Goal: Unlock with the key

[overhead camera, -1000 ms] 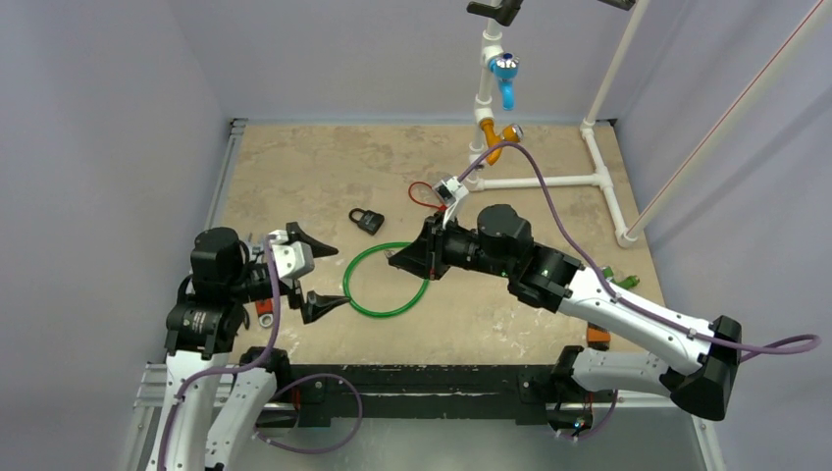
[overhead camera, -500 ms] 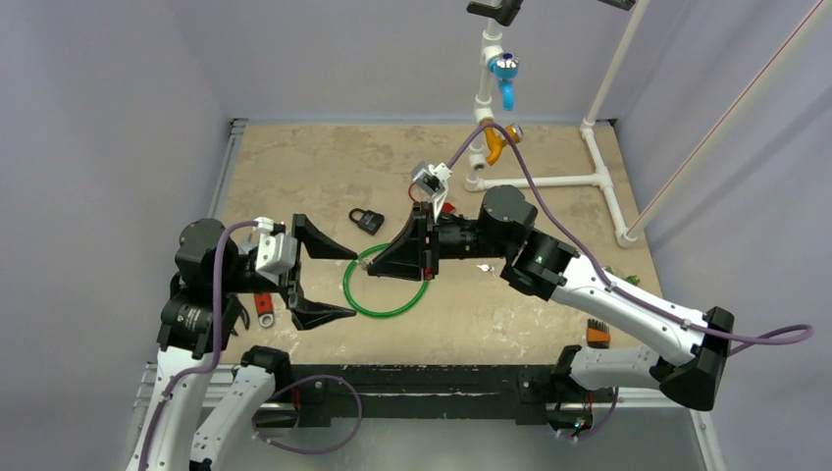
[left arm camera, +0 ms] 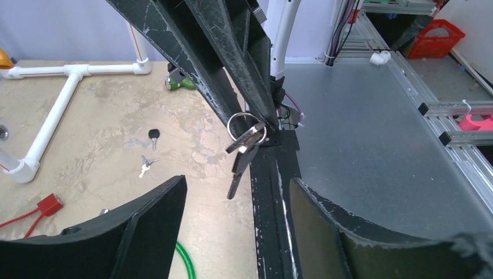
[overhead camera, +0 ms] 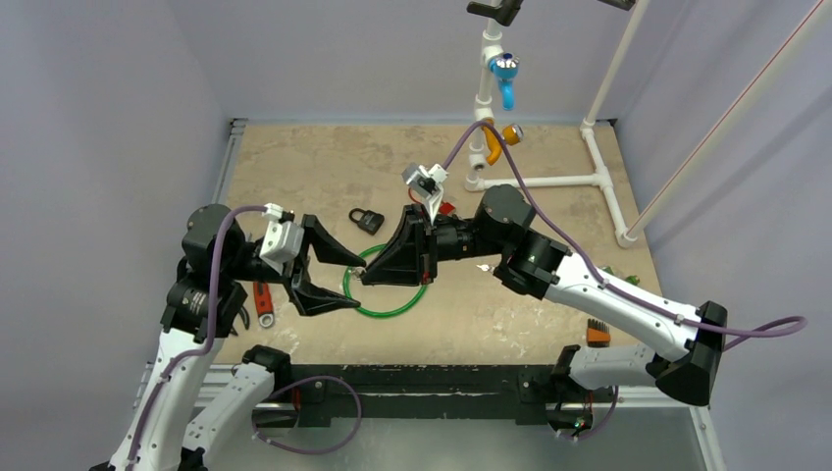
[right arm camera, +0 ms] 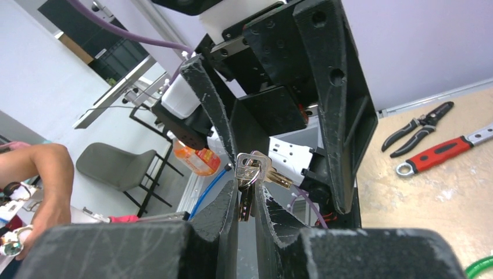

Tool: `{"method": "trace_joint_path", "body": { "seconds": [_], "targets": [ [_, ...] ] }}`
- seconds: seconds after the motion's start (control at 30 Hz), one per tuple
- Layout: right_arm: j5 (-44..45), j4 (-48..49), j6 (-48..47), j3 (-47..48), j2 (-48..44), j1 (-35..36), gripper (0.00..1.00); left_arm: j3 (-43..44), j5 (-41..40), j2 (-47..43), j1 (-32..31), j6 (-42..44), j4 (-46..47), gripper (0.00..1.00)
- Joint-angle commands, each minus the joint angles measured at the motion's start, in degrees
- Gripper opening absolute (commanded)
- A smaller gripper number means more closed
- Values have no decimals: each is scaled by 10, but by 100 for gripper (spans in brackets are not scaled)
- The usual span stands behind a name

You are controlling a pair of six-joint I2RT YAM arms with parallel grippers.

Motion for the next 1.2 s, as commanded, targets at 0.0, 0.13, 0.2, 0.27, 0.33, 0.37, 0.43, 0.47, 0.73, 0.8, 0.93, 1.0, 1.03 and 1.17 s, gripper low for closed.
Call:
{"method": "trace_joint_path", "body": {
  "seconds": [0.0,0.13,0.2,0.27,0.33,0.37,0.43,0.47,0.73,0.8,0.93,1.0,1.03,1.17],
  "targets": [
    [-21,51,5,24,7,4,0,29,15,6,-10,21,13,62],
    [-24,71,10,18,12,4,0,37,13,10,-13,35,3,50],
    [-25,74,11,16,13,4,0,38,12,8,-14,43,3,37],
    [-24,78,10,13,13,4,0,42,11,8,-15,52,-2,14],
    [-22,79,10,9,9,4,0,47,11,9,-17,67,-15,0],
    [-20,80,10,9,8,4,0,51,13,10,-17,85,-29,0],
    [-15,80,8,6,4,4,0,59,15,11,-17,116,-63,0],
    [-13,79,7,4,3,4,0,63,17,11,-18,134,-79,0],
    [-17,29,-19,-6,-21,4,0,126,-101,3,-36,495,-284,0],
    [-14,7,-33,-10,-31,4,4,119,-148,-11,-39,615,-289,0],
    [-8,-34,-55,-15,-45,4,29,50,-227,-57,-45,865,-253,0],
    [5,-42,-56,-21,-49,4,39,-5,-248,-86,-46,986,-197,0],
    [10,-41,-56,-22,-51,4,40,-30,-253,-97,-46,1047,-175,0],
    [22,-16,-37,-27,-40,4,47,-111,-245,-127,-47,1174,-51,0]
  ]
}}
